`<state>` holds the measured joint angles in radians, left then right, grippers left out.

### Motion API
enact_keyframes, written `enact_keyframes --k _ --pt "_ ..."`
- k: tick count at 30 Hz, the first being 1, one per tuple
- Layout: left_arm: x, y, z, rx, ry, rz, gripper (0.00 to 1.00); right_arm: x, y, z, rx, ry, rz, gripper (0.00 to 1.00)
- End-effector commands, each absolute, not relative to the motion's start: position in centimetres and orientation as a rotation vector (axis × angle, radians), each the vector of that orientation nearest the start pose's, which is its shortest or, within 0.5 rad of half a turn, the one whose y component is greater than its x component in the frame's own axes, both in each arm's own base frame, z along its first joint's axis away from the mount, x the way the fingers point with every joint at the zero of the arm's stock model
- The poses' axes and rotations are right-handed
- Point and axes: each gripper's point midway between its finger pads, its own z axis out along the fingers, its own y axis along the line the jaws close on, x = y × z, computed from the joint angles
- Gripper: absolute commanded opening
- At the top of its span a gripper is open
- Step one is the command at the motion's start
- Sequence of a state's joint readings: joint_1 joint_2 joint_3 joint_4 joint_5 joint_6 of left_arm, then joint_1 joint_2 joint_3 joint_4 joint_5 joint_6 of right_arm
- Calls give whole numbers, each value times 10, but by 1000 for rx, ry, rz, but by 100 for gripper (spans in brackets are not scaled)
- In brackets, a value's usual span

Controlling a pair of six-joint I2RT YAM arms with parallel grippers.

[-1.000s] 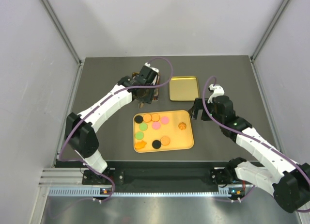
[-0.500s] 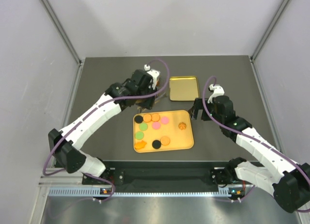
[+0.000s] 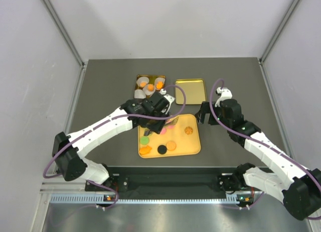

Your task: Pack the cookies

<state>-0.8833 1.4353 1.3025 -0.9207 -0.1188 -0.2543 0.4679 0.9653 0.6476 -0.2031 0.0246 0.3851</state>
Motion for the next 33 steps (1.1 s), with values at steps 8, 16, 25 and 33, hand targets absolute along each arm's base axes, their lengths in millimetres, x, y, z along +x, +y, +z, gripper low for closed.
enact_keyframes --k 8,16,25,33 --pt "214 -241 158 763 2518 -191 47 284 153 157 -79 2106 483 100" --pt "215 -239 151 777 2532 -163 47 284 153 157 -79 2104 481 100" --pt "213 -240 145 810 2552 -158 50 284 152 158 -79 2101 482 100" --pt "209 -243 142 858 2563 -168 50 284 152 158 -78 2099 481 100"
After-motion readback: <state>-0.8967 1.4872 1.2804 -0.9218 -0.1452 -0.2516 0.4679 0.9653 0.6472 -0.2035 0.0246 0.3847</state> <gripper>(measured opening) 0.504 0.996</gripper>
